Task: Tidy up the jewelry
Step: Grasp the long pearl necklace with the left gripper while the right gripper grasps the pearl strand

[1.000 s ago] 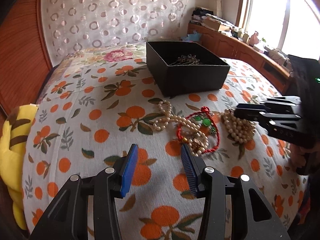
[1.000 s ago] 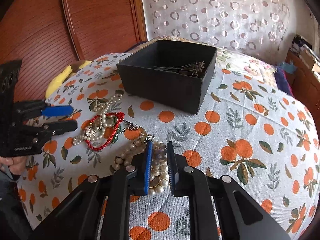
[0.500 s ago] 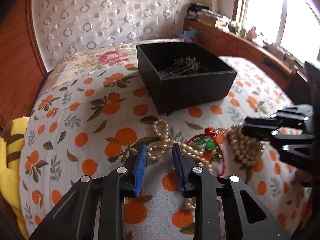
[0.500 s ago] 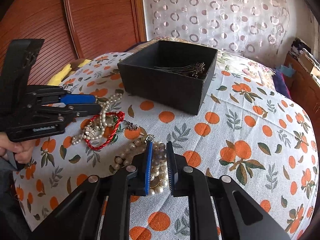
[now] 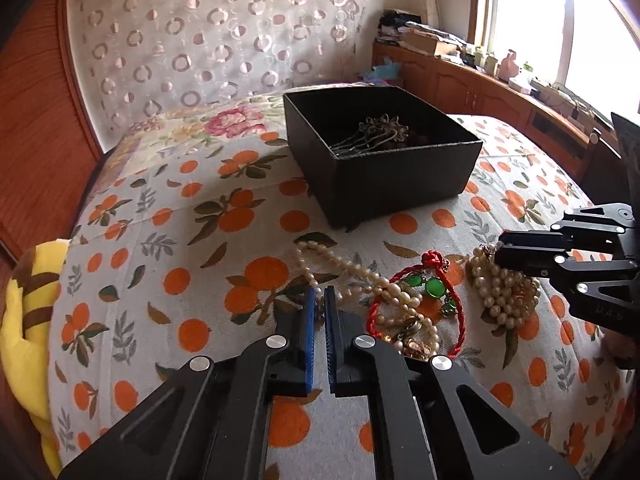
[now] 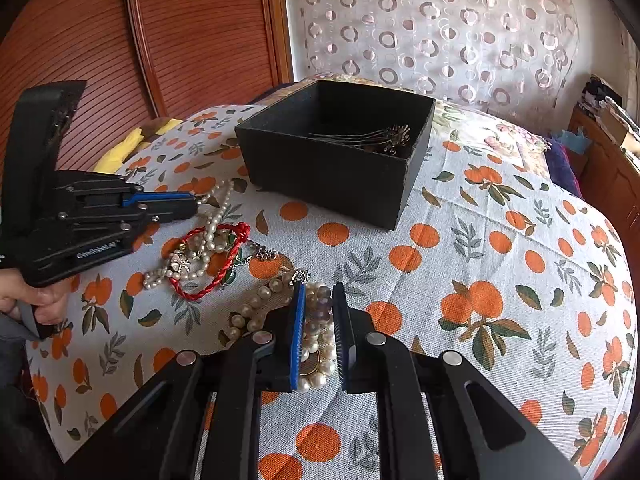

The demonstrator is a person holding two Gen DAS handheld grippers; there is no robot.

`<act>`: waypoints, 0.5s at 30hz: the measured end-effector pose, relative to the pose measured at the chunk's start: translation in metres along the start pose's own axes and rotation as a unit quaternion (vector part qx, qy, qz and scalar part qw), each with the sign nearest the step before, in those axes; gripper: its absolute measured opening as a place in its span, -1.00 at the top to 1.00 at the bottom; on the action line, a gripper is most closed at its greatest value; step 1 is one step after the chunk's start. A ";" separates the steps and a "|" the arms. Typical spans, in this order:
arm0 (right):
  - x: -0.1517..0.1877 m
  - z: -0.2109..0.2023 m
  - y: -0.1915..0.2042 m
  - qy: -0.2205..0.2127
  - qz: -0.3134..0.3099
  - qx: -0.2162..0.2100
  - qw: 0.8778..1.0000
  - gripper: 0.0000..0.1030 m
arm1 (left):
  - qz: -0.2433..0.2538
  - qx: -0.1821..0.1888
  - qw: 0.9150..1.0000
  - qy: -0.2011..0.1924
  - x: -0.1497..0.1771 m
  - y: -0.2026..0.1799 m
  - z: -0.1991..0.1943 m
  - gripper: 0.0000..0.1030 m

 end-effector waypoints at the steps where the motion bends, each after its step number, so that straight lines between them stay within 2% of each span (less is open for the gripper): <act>1: 0.000 0.000 0.001 0.000 0.000 0.000 1.000 0.70 | -0.001 0.000 1.000 -0.003 -0.001 0.000 -0.003 0.93; 8: 0.000 0.000 0.001 0.000 -0.001 0.001 1.000 0.70 | -0.021 0.003 0.999 -0.028 -0.004 0.005 -0.029 0.93; 15: 0.001 0.001 -0.001 0.002 0.009 -0.007 1.000 0.70 | -0.024 0.016 0.997 -0.070 -0.026 0.002 -0.062 0.93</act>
Point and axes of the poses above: each gripper's, at about its wrist camera, not at the fingertips, and z roughly the way its jaws point, y to its left, x to its underside, the point moved 4 cm from there along z, roughly the way its jaws point, and after that the axes turned 9 degrees about -y, right-handed, at the moved point
